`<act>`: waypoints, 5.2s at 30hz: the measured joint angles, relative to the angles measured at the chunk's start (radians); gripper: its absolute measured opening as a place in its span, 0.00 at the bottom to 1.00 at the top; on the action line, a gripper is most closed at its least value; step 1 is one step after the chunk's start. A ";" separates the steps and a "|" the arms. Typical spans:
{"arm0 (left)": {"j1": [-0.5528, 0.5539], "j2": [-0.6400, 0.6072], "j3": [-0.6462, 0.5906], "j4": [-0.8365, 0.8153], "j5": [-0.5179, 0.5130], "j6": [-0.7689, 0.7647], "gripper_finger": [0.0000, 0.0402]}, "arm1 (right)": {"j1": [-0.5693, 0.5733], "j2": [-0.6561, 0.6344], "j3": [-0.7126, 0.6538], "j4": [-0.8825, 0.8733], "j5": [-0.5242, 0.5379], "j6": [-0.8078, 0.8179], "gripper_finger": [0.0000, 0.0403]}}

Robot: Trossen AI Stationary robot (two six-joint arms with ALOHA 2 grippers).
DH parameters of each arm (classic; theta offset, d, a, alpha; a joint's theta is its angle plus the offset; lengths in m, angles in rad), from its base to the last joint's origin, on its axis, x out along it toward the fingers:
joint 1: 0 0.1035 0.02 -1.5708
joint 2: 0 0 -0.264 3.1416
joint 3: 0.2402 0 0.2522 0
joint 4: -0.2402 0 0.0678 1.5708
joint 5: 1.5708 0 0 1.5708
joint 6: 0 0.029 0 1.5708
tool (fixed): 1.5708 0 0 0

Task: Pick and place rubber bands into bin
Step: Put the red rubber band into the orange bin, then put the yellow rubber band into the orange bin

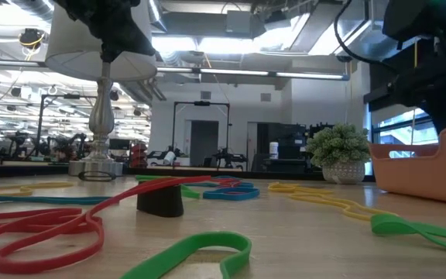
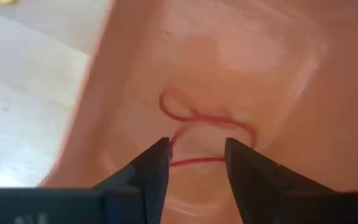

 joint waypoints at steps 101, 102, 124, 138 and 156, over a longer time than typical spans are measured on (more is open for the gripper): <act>0.000 0.000 0.000 -0.091 0.037 0.141 0.01 | -0.360 0.955 0.792 0.190 0.020 -0.343 0.04; 0.000 0.000 0.000 -0.091 0.037 0.140 0.01 | -0.360 0.949 0.792 0.190 0.030 -0.345 0.02; -0.001 0.000 0.000 -0.064 0.087 0.140 0.01 | -0.272 0.473 0.793 -0.083 0.115 -0.495 0.00; -0.054 0.000 0.000 -0.022 0.082 0.069 0.00 | -0.005 0.012 0.317 -0.210 0.133 -0.042 0.00; -0.105 0.004 0.000 0.008 0.077 0.050 0.00 | 0.014 -0.012 -0.085 0.108 0.048 0.056 0.08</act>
